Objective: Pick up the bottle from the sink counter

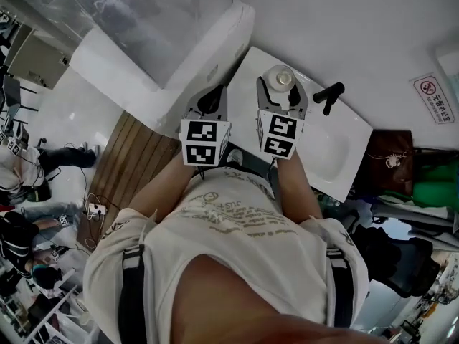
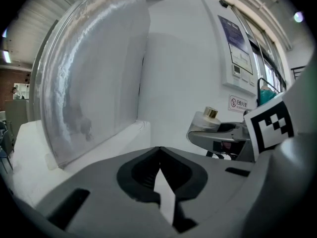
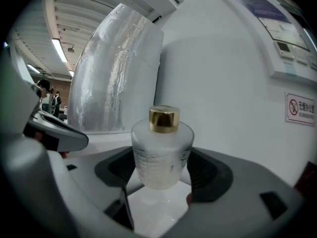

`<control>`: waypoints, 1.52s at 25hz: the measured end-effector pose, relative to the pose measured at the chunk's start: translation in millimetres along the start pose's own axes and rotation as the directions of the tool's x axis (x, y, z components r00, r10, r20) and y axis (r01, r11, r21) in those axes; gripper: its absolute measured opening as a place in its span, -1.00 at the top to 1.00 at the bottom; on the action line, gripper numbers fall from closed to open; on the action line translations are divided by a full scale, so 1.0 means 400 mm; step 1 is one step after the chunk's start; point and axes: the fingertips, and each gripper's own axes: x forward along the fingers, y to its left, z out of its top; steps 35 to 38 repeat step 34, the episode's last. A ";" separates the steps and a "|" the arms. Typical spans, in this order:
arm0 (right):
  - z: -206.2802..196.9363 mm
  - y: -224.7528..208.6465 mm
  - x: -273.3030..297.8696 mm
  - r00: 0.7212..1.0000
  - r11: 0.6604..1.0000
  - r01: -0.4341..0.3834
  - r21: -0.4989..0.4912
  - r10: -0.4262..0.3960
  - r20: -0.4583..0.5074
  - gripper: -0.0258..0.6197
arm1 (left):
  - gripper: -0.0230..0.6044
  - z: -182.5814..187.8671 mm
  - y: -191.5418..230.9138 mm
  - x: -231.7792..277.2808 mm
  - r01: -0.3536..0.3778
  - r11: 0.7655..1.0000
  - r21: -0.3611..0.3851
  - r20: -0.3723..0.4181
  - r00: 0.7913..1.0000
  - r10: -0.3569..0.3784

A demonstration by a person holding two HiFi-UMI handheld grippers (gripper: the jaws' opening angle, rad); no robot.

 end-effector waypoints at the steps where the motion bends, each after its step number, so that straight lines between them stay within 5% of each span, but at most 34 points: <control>1: 0.005 0.004 -0.013 1.000 1.000 0.005 0.004 -0.005 0.005 -0.14 | 0.86 0.000 -0.001 0.001 0.006 1.000 -0.001 0.000 1.000 -0.006; 24: -0.049 0.004 -0.126 0.999 0.997 0.050 0.060 -0.051 0.006 -0.14 | 0.86 0.014 -0.081 0.005 0.130 0.990 0.049 0.012 0.991 -0.131; 38: -0.055 0.000 -0.126 0.999 0.996 0.044 0.075 -0.044 -0.003 -0.14 | 0.86 0.008 -0.090 0.004 0.134 0.989 0.055 -0.002 0.991 -0.134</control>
